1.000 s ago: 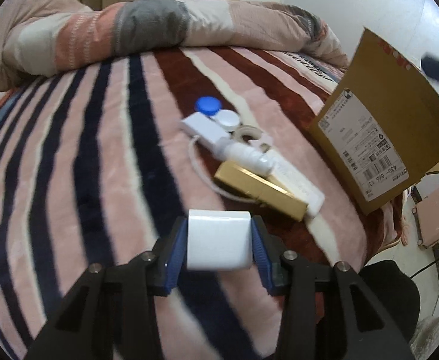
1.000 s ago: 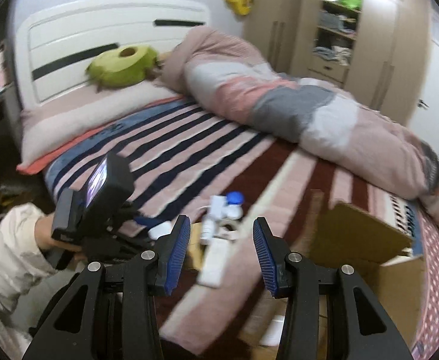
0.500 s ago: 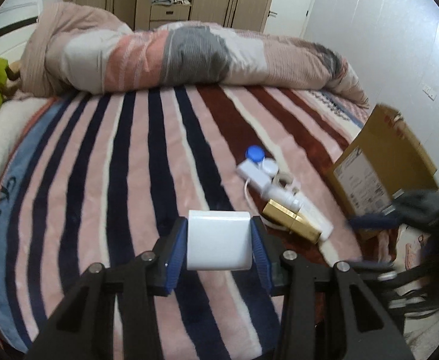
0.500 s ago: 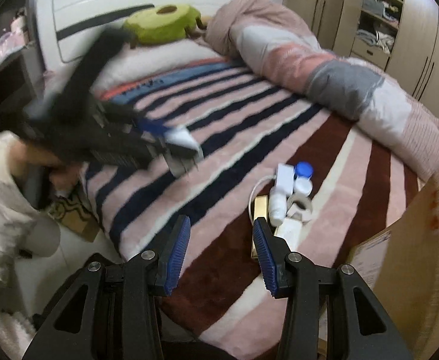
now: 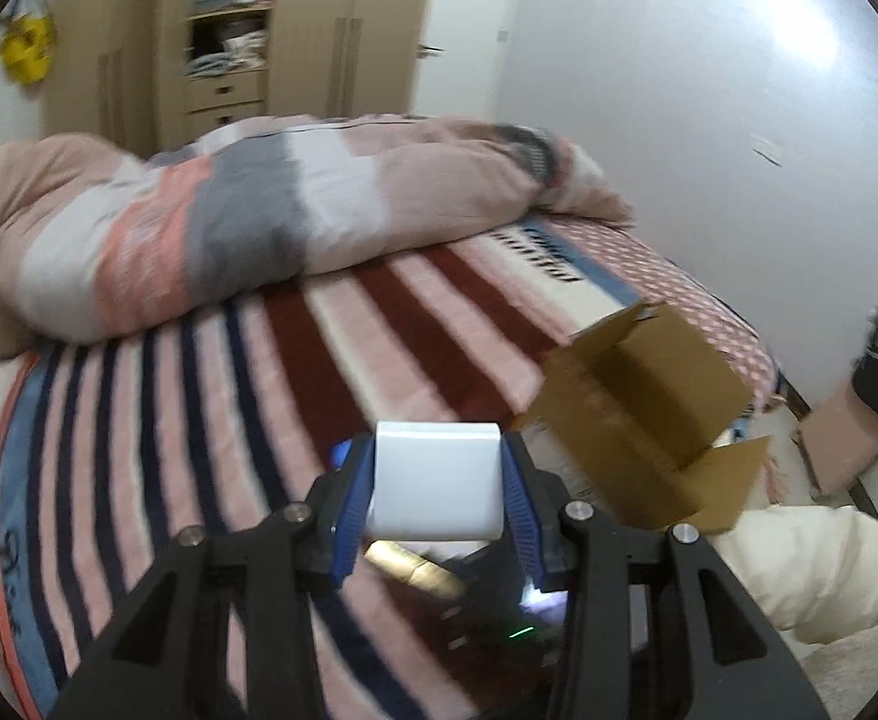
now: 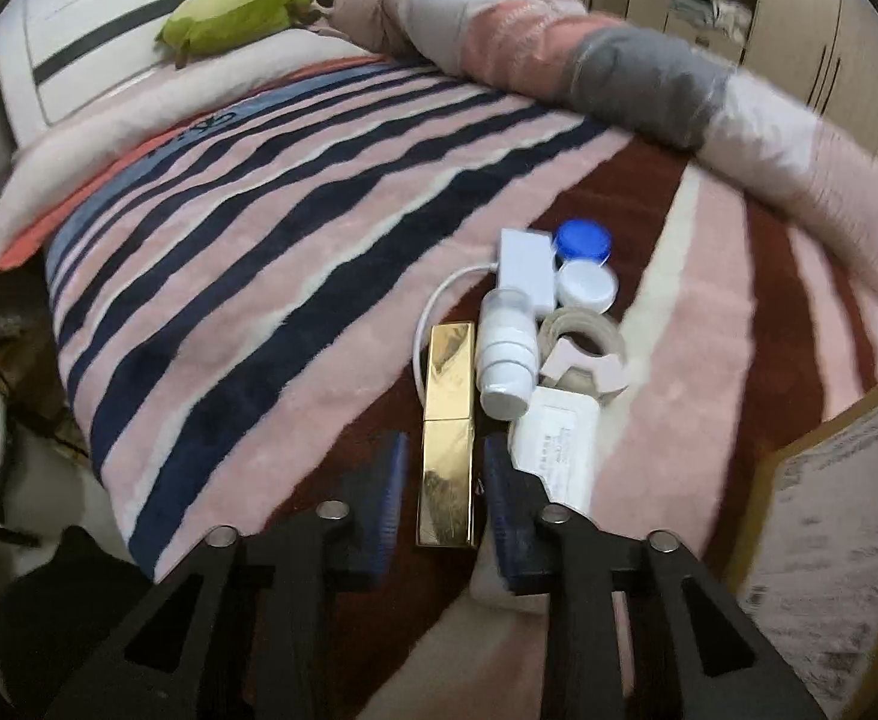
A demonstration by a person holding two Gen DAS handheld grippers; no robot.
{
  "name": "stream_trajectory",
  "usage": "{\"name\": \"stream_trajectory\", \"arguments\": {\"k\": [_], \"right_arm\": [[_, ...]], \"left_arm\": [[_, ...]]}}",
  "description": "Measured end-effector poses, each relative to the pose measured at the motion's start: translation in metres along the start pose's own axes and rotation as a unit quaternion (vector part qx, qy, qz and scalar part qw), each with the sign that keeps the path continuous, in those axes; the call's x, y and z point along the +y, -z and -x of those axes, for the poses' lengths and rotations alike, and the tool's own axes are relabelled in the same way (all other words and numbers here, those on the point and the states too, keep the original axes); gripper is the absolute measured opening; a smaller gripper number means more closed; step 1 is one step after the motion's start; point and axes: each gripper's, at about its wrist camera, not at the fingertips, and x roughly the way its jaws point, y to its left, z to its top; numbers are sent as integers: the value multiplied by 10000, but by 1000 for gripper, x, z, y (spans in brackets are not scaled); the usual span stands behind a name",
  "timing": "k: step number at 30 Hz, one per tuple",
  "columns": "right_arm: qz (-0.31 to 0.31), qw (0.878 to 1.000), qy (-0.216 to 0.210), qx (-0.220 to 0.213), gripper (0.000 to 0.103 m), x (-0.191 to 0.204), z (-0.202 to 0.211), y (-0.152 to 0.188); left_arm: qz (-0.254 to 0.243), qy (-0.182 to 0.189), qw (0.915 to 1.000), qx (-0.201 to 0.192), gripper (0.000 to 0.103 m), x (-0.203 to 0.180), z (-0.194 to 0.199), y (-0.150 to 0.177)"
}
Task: Organize rigid objects
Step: 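Carry the white charger into the box with the left gripper while the right grasps the gold bar, then carry the gold bar over the box and open the right gripper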
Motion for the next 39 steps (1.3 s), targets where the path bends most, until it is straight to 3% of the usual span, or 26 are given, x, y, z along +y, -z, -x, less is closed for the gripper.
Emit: {"name": "stream_trajectory", "arguments": {"k": [9,15,17,18,19,21,24,27,29,33,39], "right_arm": [[-6,9991,-382,-167,14,-4,3,4],[78,9987,-488,-105,14,-5,4,7],[99,9988,-479,-69,14,-4,4,6],[114,9988,-470,-51,14,-4,4,6],[127,9988,-463,-41,14,-4,3,6],[148,9988,-463,-11,15,-3,3,7],[157,9989,-437,-12,16,-1,1,6],[92,9989,-435,-112,14,-1,2,5],[117,9989,-392,-226,14,1,6,5],[163,9985,-429,-282,14,7,18,3],[285,9986,-411,197,14,17,3,1]], "left_arm": [[-665,723,9938,519,39,-100,-60,-60],[-816,632,9867,1256,38,-139,-123,-58],[-806,651,9870,1230,39,-139,-125,-55],[-785,676,9880,1150,47,-139,-119,-55],[-779,693,9892,1032,60,-137,-112,-56],[-802,621,9917,786,71,-130,-96,-56],[-746,338,9956,456,72,-108,-62,-53],[-605,-162,9979,147,82,-80,-34,-43],[-452,-648,9968,-149,82,-54,-11,-28],[-97,-1040,9935,-448,82,-10,19,3],[297,-1427,9887,-352,82,44,27,58]]}}
